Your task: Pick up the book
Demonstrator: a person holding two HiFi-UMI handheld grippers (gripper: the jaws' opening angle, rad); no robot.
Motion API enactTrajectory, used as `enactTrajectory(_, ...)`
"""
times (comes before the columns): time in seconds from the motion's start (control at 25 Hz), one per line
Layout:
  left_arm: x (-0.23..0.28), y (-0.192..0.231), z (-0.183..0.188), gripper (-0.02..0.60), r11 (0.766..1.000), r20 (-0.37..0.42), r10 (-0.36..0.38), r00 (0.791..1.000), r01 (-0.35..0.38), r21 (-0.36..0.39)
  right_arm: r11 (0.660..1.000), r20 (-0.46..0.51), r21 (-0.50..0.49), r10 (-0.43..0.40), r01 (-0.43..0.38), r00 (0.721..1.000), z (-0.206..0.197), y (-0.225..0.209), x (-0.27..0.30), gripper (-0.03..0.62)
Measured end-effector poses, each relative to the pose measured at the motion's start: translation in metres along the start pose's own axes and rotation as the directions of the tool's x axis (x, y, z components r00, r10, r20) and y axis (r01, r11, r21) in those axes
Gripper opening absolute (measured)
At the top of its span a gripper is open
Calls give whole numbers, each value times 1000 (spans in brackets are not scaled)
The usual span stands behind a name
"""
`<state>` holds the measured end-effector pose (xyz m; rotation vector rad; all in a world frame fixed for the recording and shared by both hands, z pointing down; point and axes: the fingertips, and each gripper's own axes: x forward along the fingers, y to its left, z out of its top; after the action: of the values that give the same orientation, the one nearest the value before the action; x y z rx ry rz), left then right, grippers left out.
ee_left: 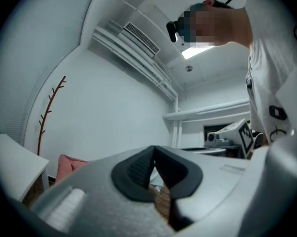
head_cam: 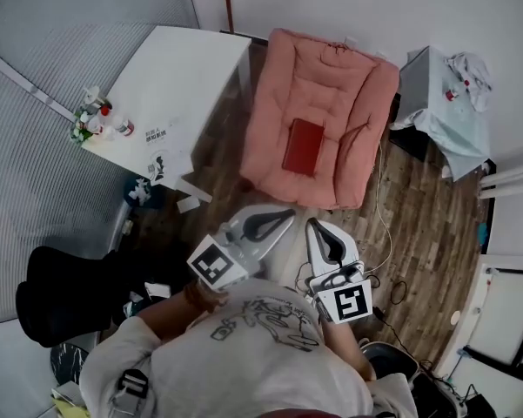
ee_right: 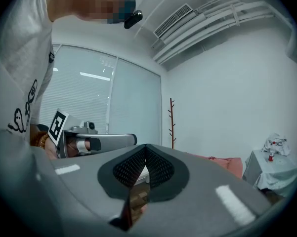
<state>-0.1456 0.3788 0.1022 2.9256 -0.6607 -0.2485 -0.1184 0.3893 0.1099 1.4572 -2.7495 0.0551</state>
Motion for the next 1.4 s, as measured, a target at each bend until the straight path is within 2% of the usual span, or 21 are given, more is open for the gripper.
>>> enactTrajectory(0.16,6,39,4,5,1000,11,-20,1000,20,-1,1000,1,-11,-13,13,1000,1,-11,39,6)
enactTrajectory(0.44,20,79,6,5,998,-11,-55,998,55,-9,999,-18,-5,-41,41,999,-1,-32,77,6)
enactTrajectory(0.88,42,97,2,5,998,-46,-63,997,62,-30,997,-24,27,-67,68,997,-5,-59,88,6)
enactTrajectory(1.16,80,106,-8,5,998,-49,-55,997,54,-19,996,-23,36,-78,79,997,-12,-103,86,6)
enactTrajectory(1.4,136,122,-15,5,999,-60,-48,997,47,-10,997,-5,36,-72,72,997,-9,-162,94,6)
